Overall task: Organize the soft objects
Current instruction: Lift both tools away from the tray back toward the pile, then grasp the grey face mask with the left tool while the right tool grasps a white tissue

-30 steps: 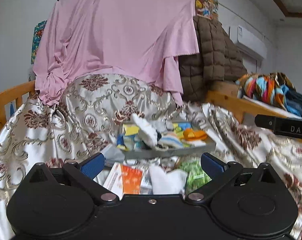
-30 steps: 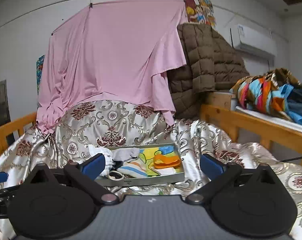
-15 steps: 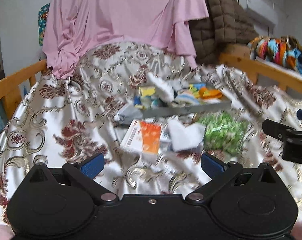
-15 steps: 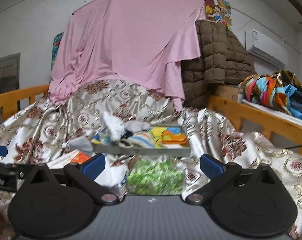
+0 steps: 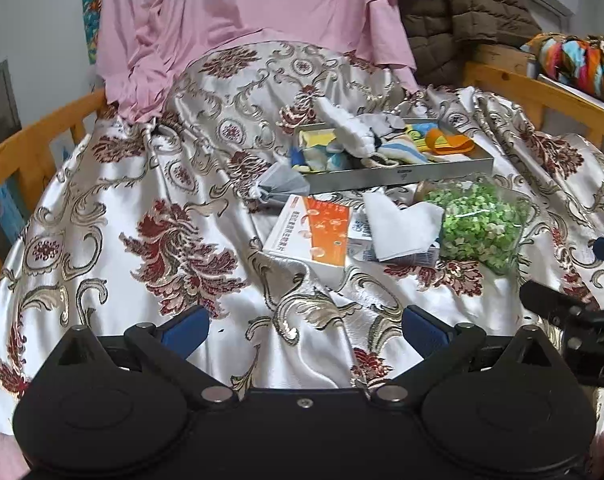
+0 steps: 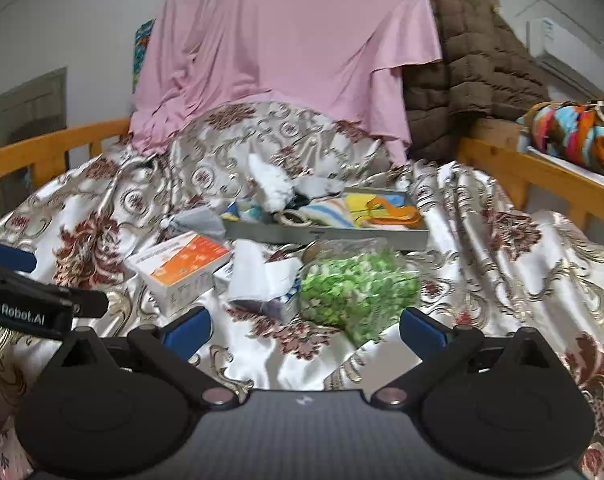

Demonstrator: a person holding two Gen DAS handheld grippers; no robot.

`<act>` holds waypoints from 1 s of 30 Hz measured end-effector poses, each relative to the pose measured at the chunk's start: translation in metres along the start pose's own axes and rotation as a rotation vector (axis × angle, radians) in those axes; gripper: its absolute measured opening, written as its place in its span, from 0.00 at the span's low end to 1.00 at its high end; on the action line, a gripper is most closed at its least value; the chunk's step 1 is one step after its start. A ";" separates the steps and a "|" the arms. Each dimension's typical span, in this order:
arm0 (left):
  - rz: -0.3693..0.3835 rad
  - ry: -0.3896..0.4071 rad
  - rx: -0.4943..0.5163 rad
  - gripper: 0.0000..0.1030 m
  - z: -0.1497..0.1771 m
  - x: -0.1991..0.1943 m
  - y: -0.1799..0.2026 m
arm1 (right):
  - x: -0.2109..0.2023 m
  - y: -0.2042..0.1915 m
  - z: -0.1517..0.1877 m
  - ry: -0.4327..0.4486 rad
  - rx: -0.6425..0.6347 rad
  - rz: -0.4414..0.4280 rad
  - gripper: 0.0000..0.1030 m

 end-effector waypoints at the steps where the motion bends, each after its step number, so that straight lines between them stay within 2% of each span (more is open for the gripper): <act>1: -0.001 -0.003 -0.006 0.99 0.000 0.001 -0.001 | 0.003 -0.002 0.000 -0.007 -0.008 -0.007 1.00; 15: -0.098 0.012 -0.056 0.99 -0.010 0.019 -0.022 | 0.038 -0.017 -0.013 0.003 -0.027 -0.067 1.00; 22: -0.165 0.058 -0.065 0.99 -0.019 0.033 -0.030 | 0.061 -0.018 -0.020 0.000 -0.019 -0.087 1.00; 30: -0.171 0.087 -0.080 0.99 -0.026 0.040 -0.033 | 0.082 -0.016 -0.026 0.005 -0.014 -0.098 1.00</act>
Point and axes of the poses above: each gripper's, at about its wrist camera, not at the fingertips, and x roughly the way its jaws point, y to its right, z to its underside, the point moved 4 cm from there along x, roughly the way its jaws point, and after that the axes turned 6 degrees about x, right-handed, at the moved point
